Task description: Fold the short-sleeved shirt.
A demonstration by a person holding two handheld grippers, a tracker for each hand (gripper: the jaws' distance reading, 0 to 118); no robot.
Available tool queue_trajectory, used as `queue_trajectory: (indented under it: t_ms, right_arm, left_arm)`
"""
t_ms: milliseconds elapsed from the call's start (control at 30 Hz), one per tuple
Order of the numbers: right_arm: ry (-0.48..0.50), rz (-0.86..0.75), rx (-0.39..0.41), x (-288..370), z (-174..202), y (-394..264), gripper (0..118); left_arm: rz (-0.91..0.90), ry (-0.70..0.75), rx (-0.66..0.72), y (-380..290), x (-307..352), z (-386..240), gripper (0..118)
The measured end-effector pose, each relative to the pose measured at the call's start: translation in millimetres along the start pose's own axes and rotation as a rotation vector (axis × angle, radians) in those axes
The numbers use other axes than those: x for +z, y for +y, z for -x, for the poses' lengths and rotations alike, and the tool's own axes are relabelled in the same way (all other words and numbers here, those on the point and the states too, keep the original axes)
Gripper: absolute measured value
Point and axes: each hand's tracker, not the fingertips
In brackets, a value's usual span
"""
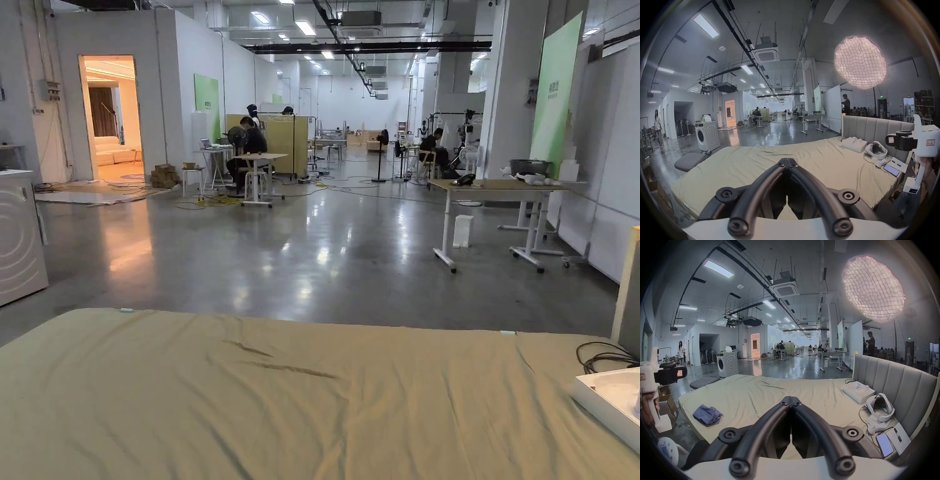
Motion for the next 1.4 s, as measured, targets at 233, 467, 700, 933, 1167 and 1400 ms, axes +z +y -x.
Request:
queue_trajectory:
  t_ms: [233, 467, 700, 933, 1167, 1400]
  right_arm:
    - [-0.015, -0.012, 0.03, 2, 3, 2, 29]
    - [-0.011, -0.01, 0.03, 1, 6, -1, 85]
    - [0.002, -0.016, 0.013, 1, 7, -1, 114]
    - [0.045, -0.007, 0.015, 1, 6, -6, 114]
    - [0.064, -0.022, -0.007, 1, 8, -8, 115]
    - [0.04, -0.018, 0.009, 1, 7, -6, 118]
  left_arm:
    - [-0.027, 0.027, -0.011, 1, 5, 1, 20]
    - [-0.047, 0.01, 0.003, 0, 6, 1, 100]
    - [-0.05, 0.013, -0.014, -1, 7, -1, 100]
    - [-0.047, 0.008, 0.009, -2, 4, 0, 100]
    - [-0.042, 0.008, -0.015, 2, 4, -3, 100]
    - [-0.044, 0.021, -0.004, 1, 5, -3, 100]
